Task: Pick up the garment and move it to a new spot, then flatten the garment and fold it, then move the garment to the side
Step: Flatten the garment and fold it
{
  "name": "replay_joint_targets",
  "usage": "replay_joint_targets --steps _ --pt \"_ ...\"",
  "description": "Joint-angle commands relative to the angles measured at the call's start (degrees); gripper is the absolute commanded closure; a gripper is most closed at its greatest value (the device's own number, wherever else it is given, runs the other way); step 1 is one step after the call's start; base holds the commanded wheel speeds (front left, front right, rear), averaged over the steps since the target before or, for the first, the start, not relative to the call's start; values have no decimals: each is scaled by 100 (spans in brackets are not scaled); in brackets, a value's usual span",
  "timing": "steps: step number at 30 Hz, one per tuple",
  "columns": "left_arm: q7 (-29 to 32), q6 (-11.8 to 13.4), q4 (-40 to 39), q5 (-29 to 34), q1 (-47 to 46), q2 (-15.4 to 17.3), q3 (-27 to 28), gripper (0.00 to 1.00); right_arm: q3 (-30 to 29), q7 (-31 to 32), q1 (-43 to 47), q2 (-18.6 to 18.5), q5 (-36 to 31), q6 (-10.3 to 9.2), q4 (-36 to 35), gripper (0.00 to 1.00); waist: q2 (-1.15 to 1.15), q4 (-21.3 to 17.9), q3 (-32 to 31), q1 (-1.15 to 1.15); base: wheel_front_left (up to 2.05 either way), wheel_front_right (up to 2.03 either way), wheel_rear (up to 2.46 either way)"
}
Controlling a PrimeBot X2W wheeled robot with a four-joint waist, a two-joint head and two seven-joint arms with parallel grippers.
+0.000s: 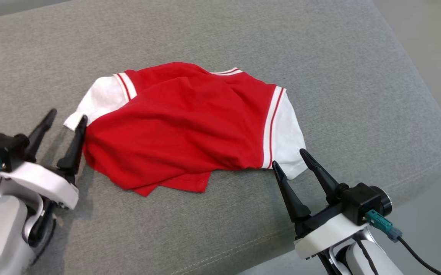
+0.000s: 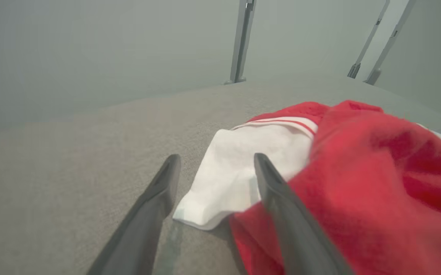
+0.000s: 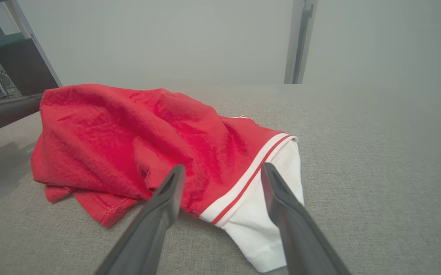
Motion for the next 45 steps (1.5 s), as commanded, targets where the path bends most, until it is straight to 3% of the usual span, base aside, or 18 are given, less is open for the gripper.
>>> replay_joint_targets --steps 1,9,19,20,22,27,34,41,42,45 --pt "-31 2 -165 -165 -55 241 176 0 73 -76 8 -7 54 7 -81 0 0 75 -28 0 0 0 0" --pt "329 2 -765 -1254 355 473 -553 0 169 -76 -134 -7 99 7 118 0 0 286 -65 0 0 0 0" --pt "436 2 -896 -1628 159 505 -1245 0 334 -76 -140 -7 164 7 198 0 0 52 -22 0 0 0 0" --pt "455 2 -902 -1657 118 495 -1279 5 335 -76 -123 -7 164 7 199 0 0 26 -15 0 0 0 0" --pt "436 2 -900 -1648 29 497 -1312 100 342 -76 -82 -7 181 7 202 0 0 -37 -6 0 0 0 0" --pt "187 208 -757 -1399 -204 566 -1162 100 364 -76 -5 -7 225 7 169 0 0 -148 -3 0 0 0 0" --pt "-50 546 -919 -900 -816 945 -572 100 312 -76 68 -7 263 7 125 0 0 -127 21 0 0 0 0" --pt "19 593 -475 -288 -1455 1336 -530 100 516 -76 33 -7 321 7 82 0 0 -193 112 0 0 0 0" --pt "88 567 -327 -265 -1470 1332 -587 1 537 -76 28 -7 325 7 85 0 0 -204 115 0 0 0 0" --pt "64 597 51 -221 -1471 1282 -622 0 524 -76 25 -7 318 7 94 0 0 -171 103 0 0 0 0"
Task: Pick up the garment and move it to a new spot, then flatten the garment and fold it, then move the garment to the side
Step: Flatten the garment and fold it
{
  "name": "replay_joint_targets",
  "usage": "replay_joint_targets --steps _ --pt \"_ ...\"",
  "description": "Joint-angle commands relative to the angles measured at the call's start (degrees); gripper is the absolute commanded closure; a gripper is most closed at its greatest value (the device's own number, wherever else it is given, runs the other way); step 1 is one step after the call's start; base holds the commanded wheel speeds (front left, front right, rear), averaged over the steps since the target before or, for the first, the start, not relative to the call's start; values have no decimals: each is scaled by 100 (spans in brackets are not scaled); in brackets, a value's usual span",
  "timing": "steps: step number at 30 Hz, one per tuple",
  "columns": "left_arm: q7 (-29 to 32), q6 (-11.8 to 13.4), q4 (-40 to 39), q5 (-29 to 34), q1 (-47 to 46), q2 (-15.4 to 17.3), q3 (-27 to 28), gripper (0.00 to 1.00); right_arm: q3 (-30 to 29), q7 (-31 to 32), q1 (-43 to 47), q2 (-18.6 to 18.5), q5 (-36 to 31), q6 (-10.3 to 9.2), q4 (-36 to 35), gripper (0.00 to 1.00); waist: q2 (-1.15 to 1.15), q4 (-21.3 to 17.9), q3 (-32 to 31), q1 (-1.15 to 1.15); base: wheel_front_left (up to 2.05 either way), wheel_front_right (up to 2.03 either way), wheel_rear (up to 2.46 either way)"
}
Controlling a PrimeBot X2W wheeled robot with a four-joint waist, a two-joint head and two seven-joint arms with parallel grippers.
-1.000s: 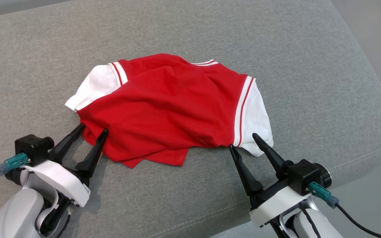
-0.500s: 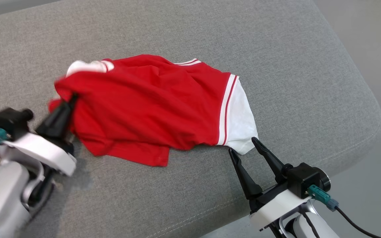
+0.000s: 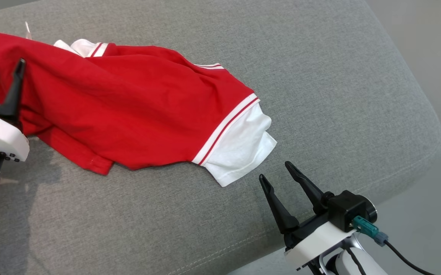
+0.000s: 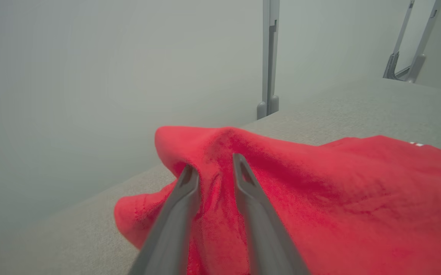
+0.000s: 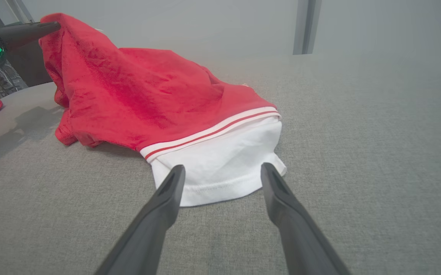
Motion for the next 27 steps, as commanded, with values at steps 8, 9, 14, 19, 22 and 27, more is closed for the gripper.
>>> replay_joint_targets --steps 8,9,14,19,22,27 --pt "-196 -141 -213 134 483 -191 341 0 -194 -76 2 -7 -41 7 66 0 0 492 -253 0 0 0 0" --pt "-197 -188 -373 156 666 -273 391 0 -203 -76 -25 -7 -38 7 94 0 0 561 -281 0 0 0 0" --pt "-199 -370 -901 273 1602 -748 445 0 -165 -76 -207 -7 -10 7 258 0 0 834 -401 0 0 0 0" --pt "-200 -463 -772 327 1915 -1078 379 3 -45 -77 -333 -7 40 7 401 0 0 891 -443 0 0 0 0" --pt "-200 -495 -691 302 1891 -1179 445 28 3 -77 -372 -7 58 7 430 0 0 837 -430 0 0 0 0" --pt "-200 -535 -678 438 1818 -1202 371 49 -35 -77 -336 -7 53 7 391 0 0 654 -355 0 0 0 0"
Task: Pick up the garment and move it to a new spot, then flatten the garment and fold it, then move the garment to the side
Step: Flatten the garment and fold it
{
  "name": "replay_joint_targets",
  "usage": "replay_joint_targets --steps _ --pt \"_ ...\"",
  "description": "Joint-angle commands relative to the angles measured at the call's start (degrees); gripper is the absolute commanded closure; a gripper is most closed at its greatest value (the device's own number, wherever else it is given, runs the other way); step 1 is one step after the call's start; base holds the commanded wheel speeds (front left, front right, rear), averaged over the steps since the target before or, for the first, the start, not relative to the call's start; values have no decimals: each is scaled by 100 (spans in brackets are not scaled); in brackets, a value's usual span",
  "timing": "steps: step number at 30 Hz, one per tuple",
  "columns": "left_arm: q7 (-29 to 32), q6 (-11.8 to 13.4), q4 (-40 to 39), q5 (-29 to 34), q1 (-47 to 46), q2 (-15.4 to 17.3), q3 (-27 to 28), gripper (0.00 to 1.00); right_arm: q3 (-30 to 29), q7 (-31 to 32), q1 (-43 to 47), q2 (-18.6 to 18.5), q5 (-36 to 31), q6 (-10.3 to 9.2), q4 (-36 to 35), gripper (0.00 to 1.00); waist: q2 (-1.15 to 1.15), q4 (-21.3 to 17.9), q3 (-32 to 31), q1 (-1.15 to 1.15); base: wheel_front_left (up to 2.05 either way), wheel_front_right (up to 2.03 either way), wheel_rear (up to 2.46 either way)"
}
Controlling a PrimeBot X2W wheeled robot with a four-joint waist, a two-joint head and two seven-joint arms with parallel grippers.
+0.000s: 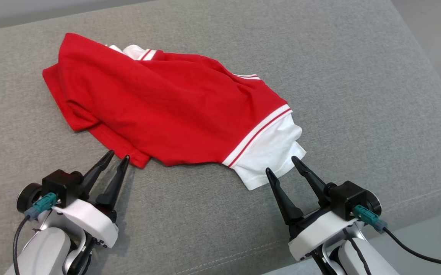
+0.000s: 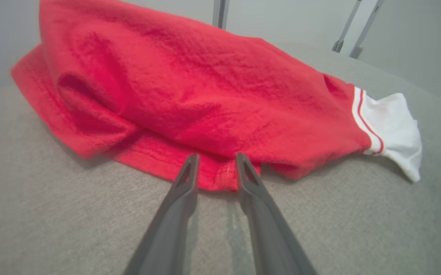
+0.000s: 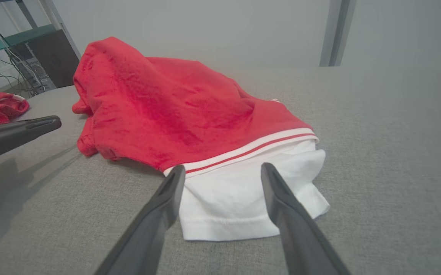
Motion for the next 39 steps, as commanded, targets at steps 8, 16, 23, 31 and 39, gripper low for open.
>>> replay_joint_targets --steps 8,16,23,31,39 --pt "-33 -57 -61 317 -240 160 112 15 93 -77 109 4 34 7 -320 0 0 -324 174 0 0 0 0" --pt "-33 29 201 480 -238 268 293 31 107 -77 206 4 44 7 -518 0 0 -498 282 0 0 0 0" --pt "-33 15 295 527 -265 261 459 15 26 -77 256 4 -5 7 -573 0 0 -442 262 0 0 0 0" --pt "-34 -31 537 599 -365 168 373 66 115 -77 191 4 -7 7 -505 0 0 -409 214 0 0 0 0" --pt "-34 -73 328 718 -442 220 385 100 -47 -77 176 4 -23 7 -448 0 0 -341 173 0 0 0 0"
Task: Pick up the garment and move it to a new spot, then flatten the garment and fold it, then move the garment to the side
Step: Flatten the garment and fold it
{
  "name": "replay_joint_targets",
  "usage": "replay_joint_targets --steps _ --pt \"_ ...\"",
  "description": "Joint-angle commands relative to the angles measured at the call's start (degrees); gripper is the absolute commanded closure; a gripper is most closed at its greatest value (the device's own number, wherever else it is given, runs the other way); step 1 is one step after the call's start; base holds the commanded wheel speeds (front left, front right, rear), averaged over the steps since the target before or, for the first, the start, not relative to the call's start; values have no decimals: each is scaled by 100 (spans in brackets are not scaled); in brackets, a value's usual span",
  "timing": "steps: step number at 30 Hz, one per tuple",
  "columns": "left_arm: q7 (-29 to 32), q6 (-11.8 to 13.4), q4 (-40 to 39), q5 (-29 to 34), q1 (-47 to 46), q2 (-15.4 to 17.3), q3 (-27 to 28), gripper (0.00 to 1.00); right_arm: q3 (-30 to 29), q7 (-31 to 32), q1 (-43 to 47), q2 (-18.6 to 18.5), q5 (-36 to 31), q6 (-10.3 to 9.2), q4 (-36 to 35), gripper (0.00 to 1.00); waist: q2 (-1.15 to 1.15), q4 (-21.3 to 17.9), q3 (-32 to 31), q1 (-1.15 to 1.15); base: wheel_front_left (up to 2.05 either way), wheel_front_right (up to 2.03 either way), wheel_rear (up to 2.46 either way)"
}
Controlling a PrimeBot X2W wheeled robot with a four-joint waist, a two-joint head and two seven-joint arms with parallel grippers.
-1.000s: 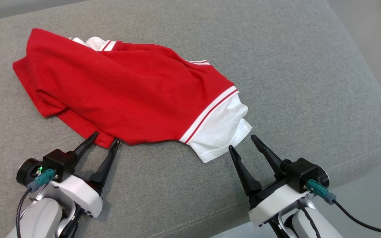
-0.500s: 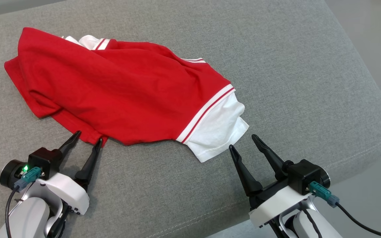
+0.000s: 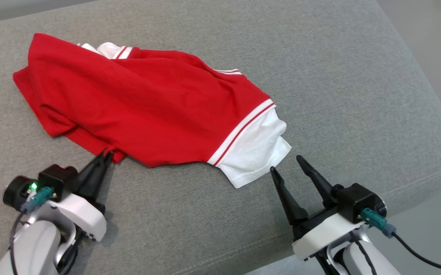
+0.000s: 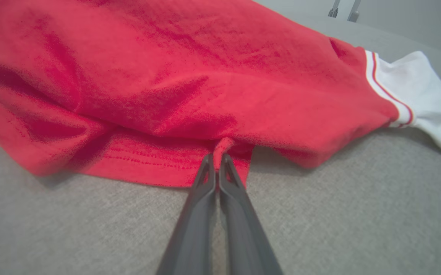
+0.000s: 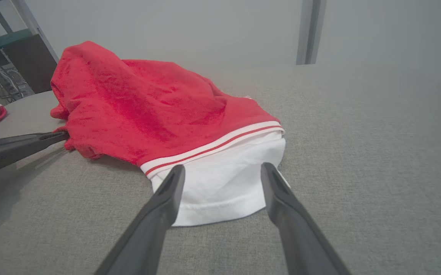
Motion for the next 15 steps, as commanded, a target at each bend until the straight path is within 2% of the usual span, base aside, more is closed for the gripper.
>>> replay_joint_targets --steps 1,7,8,9,15 --pt "-35 -31 -300 70 -262 220 387 100 -36 -77 -16 1 -26 7 -87 0 0 101 -40 0 0 0 0" --pt "-35 -23 -897 284 -63 303 1052 100 -338 -77 -41 1 -40 7 179 0 0 494 -224 0 0 0 0" --pt "-35 -27 -1096 387 52 318 1243 100 -412 -77 -80 1 -40 7 328 0 0 698 -301 0 0 0 0" --pt "-35 -27 -1096 387 52 318 1243 100 -412 -77 -80 1 -40 7 328 0 0 698 -301 0 0 0 0" --pt "-35 -42 -1539 628 401 342 1613 100 -774 -77 -191 1 -43 7 784 0 0 1417 -539 0 0 0 0"
